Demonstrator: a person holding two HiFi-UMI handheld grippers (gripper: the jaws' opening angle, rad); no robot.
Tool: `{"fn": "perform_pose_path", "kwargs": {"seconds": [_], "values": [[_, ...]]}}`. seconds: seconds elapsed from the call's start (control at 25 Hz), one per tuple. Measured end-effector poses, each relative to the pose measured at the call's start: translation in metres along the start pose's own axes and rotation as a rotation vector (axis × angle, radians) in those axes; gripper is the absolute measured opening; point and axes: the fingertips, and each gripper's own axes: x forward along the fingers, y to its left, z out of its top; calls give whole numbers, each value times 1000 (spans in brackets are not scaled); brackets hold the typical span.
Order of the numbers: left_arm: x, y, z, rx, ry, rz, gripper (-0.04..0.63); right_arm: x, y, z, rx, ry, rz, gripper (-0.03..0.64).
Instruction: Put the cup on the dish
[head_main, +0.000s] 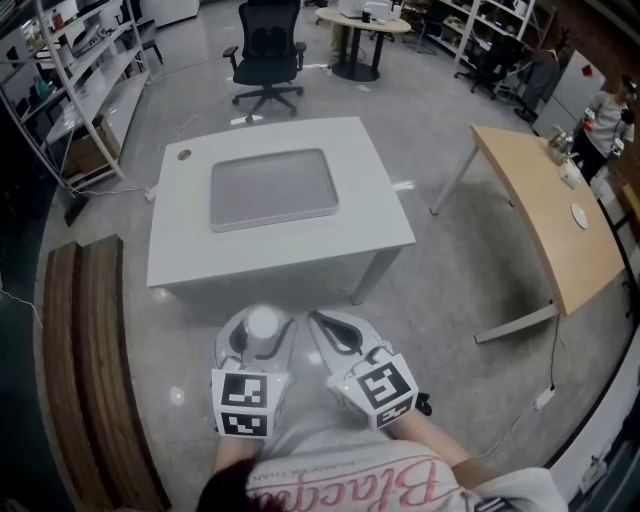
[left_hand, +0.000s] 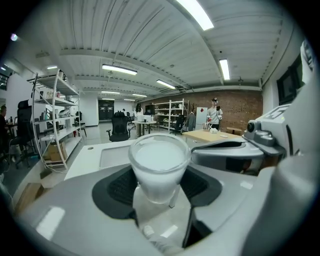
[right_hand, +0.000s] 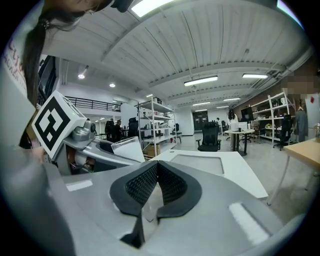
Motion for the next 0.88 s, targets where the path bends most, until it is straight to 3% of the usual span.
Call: {"fn": "perform_pose_path", "kwargs": {"seconds": [0.88], "values": [[164,110,44,49,9,-41,255,148,-103,42,27,-16,-90,2]]}}
